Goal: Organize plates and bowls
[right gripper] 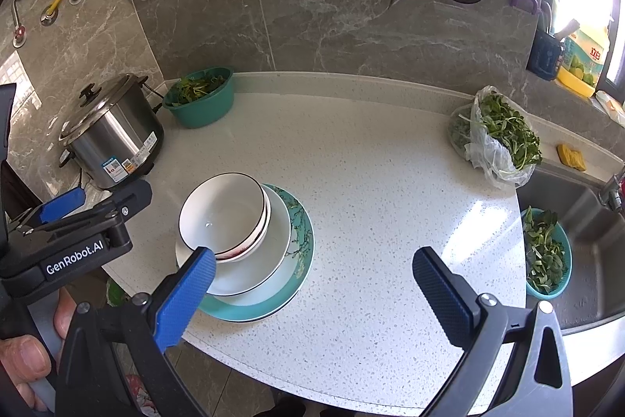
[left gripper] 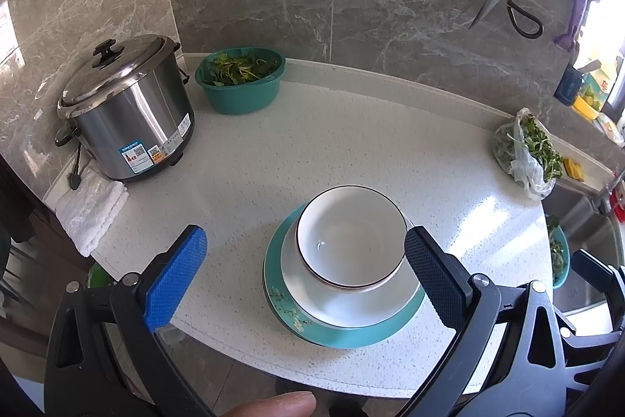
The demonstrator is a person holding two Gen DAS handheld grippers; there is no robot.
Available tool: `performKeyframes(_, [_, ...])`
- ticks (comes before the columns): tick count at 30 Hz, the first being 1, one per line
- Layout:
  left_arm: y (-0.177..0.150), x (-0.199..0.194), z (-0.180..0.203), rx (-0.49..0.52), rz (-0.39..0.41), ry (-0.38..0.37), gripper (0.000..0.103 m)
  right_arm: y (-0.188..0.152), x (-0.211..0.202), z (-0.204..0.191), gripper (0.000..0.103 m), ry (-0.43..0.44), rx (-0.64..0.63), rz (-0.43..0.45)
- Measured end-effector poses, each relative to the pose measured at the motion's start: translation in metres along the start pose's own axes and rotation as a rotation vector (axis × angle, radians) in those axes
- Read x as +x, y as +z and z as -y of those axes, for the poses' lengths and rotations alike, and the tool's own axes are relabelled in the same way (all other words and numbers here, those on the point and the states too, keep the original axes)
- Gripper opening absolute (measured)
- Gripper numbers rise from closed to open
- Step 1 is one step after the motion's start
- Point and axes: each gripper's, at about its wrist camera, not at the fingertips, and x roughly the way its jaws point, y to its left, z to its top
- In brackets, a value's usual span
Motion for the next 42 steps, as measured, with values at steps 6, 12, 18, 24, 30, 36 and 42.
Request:
performKeyframes(6, [-0.0016,0.0006,0.0014,0.004,-0.002,0.001,0.103,0.0,-0.0001,0.0001,0.103,0.0,0.0,-0.001])
performKeyframes(12, [-0.0017,0.0019,0.0016,0.007,-0.004,0.0,0.103,0.0001,0.0,0.0001,0.103,0.001,-0.002,-0.001])
performKeyframes(18, [-0.0026,0.0016,0.0009,0.007,-0.003,0.001,0.103,0.0001,0.0001,0.0,0.103,-0.001,-0.001,0.0])
performKeyframes(24, [-0.0034,0.0007,0.0003,0.004,-0.003,0.002,0.103,-0.0028,0.0007,0.0,0.103,-0.001,0.001,-0.002])
performKeyframes(30, [-0.005,-0.0003,-0.0019,0.003,-0.004,0.001,0.103,-0.0037,0.0005,0.0003,0.103,-0.002,0.003,-0.003])
performKeyframes(36, [-0.0055,-0.0004,-0.0017,0.001,-0.006,0.001,0.103,-0.0033,0.0005,0.0003,0.103,-0.001,0.001,-0.003])
performKeyframes(42, [-0.006,-0.0002,-0.001,0.003,-0.007,-0.002,0.103,-0.0029,0.0008,0.0007,0.103,-0.001,0.0,-0.003])
